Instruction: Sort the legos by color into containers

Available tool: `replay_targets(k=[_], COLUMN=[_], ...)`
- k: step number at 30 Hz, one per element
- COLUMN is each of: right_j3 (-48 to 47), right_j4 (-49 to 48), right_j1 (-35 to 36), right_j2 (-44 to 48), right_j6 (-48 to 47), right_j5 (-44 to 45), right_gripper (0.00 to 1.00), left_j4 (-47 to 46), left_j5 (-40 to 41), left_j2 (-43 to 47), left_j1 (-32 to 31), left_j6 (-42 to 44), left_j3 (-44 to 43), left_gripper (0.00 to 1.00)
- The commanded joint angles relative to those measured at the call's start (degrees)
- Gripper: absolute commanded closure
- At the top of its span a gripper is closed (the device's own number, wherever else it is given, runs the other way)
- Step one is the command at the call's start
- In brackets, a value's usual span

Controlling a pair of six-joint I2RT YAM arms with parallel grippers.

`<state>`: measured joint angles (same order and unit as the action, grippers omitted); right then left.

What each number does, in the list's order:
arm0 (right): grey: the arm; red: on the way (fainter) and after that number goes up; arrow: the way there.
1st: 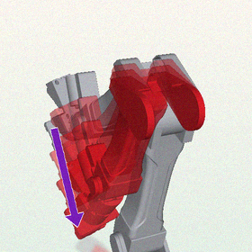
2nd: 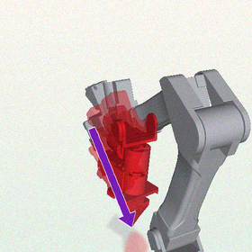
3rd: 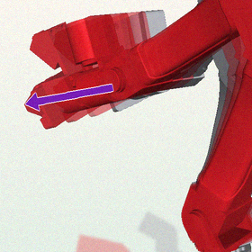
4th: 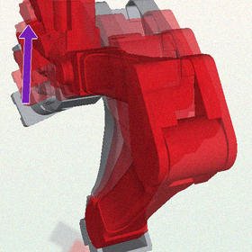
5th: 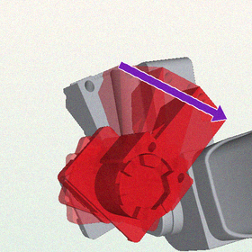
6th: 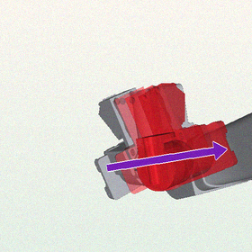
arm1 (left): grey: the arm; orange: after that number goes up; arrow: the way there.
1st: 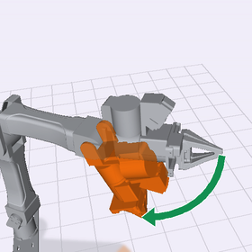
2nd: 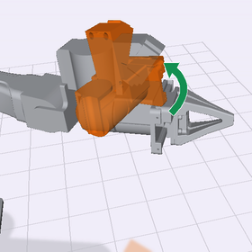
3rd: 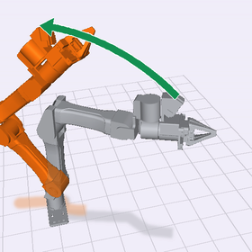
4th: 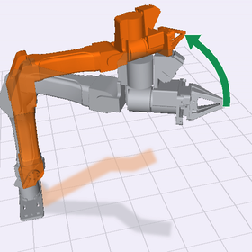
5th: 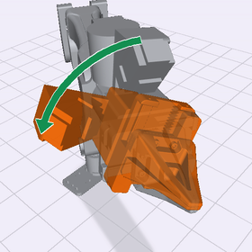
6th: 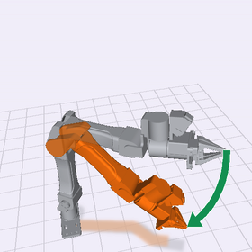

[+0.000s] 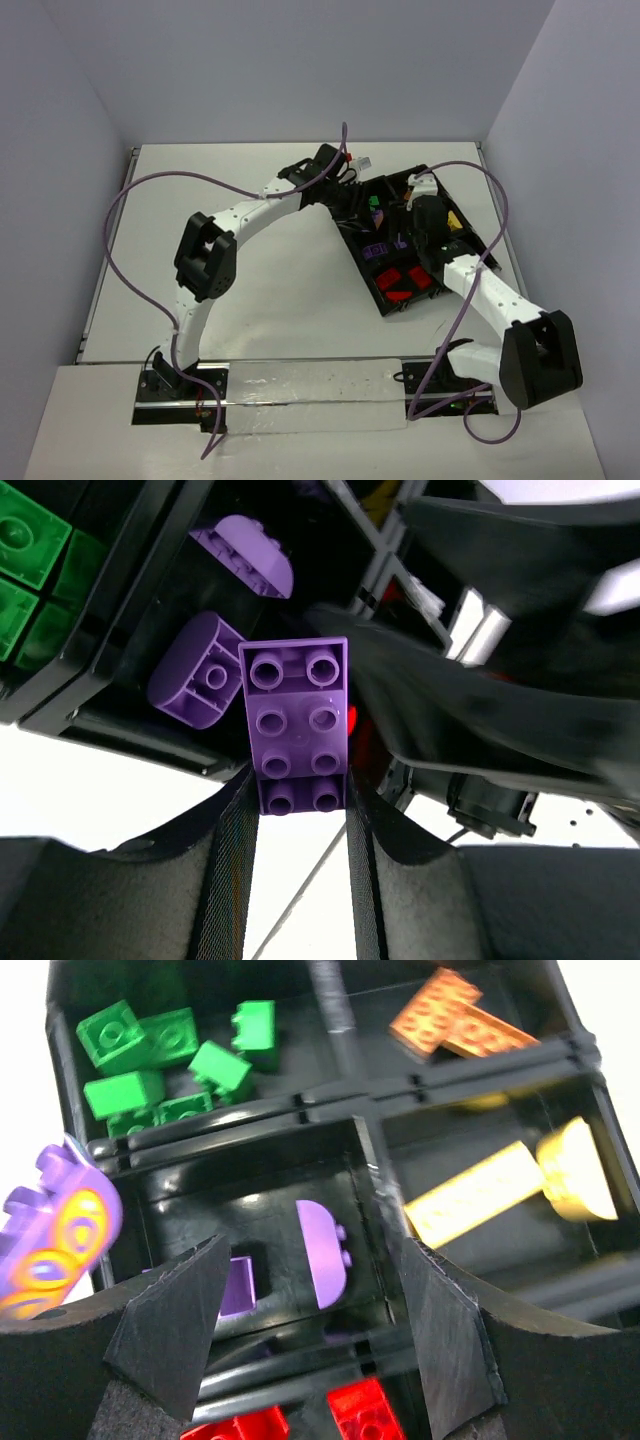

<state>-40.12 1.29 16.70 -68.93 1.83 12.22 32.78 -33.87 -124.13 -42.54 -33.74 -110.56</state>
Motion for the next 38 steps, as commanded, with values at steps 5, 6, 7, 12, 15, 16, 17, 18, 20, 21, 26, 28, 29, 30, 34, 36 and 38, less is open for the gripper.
replay_targets(k=[5, 6, 7, 12, 15, 16, 17, 18, 20, 21, 26, 28, 29, 30, 34, 36, 38], right_j3=[-3.21, -3.13, -2.96, -4.44, -6.02, -7.2, -8.29, -8.85, -10.6, -11.41, -16.67, -19.69, -20.95, -21.25, -22.6, -22.23, -21.85], right_j4=[6.09, 6.15, 6.43, 10.0, 12.34, 13.94, 15.44, 16.23, 17.76, 18.68, 25.12, 29.66, 31.04, 32.74, 35.86, 36.14, 36.01], right_j1=[-3.96, -3.96, -3.97, -4.05, -4.05, -4.05, -4.05, -4.05, -3.99, -4.0, -4.05, -4.02, -3.96, -3.96, -3.96, -3.96, -3.96], right_j2=[18.14, 19.65, 20.98, 24.14, 23.32, 22.98, 22.67, 22.46, 21.93, 21.64, 18.51, 16.47, 15.15, 14.81, 12.36, 12.64, 13.02], right_j6=[19.57, 20.32, 20.9, 20.68, 19.87, 20.4, 21.01, 21.95, 22.57, 22.41, 23.08, 23.58, 24.18, 24.53, 25.8, 25.98, 26.21], right_j5=[13.39, 13.84, 14.23, 16.15, 16.96, 17.34, 17.73, 18.07, 17.69, 17.54, 18.5, 19.65, 20.73, 21.23, 23.76, 23.69, 23.27], right_gripper=[0.23, 0.22, 0.2, 0.06, 0.04, 0.03, 0.02, 0.01, 0.0, 0.0, 0.0, 0.0, 0.0, 0.0, 0.0, 0.0, 0.0], left_j4=[-0.31, -0.51, -0.86, -1.27, 0.34, 2.25, 4.08, 5.35, 7.16, 7.72, 8.57, 9.78, 10.02, 10.05, 9.18, 8.38, 8.08], left_j5=[-0.69, -1.04, -1.48, -2.46, -1.3, 0.08, 1.51, 3.38, 9.88, 12.66, 28.15, 33.51, 34.31, 36.37, 37.21, 35.74, 34.85], left_j2=[-7.6, -7.75, -8.22, -8.77, -7.53, -5.92, -4.3, -2.79, 3.25, 6.53, 22.9, 29.41, 32.34, 33.35, 43.23, 47.8, 50.69], left_j1=[-1.17, -1.23, -1.27, -1.67, -1.76, -1.76, -1.78, -1.82, -1.67, -1.64, -0.52, 0.84, 1.92, 2.44, 8.74, 13.58, 17.71], left_j6=[-3.42, -3.61, -3.73, -3.71, -2.22, -1.07, 0.06, 1.21, 4.18, 5.17, 10.68, 11.61, 12.03, 12.08, 11.82, 11.56, 11.32], left_j3=[-11.12, -11.59, -12.09, -13.65, -13.99, -14.41, -14.75, -14.47, -11.37, -8.86, 3.67, 7.97, 8.94, 9.89, 17.06, 19.83, 21.06], left_gripper=[0.85, 0.76, 0.67, 0.21, 0.12, 0.12, 0.12, 0.12, 0.12, 0.12, 0.12, 0.12, 0.12, 0.12, 0.11, 0.1, 0.09])
